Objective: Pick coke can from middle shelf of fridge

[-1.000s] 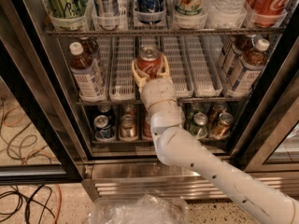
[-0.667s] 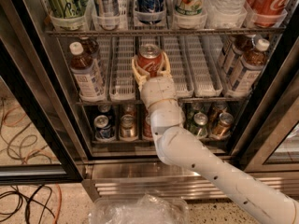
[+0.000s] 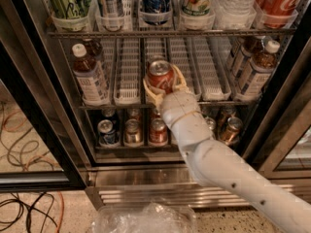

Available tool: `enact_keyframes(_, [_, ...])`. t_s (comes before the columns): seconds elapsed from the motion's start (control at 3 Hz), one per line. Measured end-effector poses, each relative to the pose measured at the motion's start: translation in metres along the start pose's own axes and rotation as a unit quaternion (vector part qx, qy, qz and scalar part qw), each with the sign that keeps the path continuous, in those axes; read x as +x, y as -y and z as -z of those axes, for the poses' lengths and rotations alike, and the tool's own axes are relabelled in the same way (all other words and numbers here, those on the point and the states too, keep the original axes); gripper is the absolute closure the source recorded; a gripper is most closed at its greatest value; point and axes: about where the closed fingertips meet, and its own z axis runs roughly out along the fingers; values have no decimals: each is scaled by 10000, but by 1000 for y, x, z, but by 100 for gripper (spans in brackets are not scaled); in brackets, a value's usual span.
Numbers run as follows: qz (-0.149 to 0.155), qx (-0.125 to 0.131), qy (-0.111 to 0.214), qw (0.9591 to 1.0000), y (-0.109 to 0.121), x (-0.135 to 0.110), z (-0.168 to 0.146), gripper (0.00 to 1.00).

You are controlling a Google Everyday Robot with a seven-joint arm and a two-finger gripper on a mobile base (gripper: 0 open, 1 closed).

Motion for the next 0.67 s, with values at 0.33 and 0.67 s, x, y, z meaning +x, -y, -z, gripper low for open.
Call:
enact_keyframes(0.33, [131, -481, -587, 9970, 9, 10, 28, 100])
enact_keyframes(0.67, [55, -838, -1063, 9908, 27, 22, 44, 100])
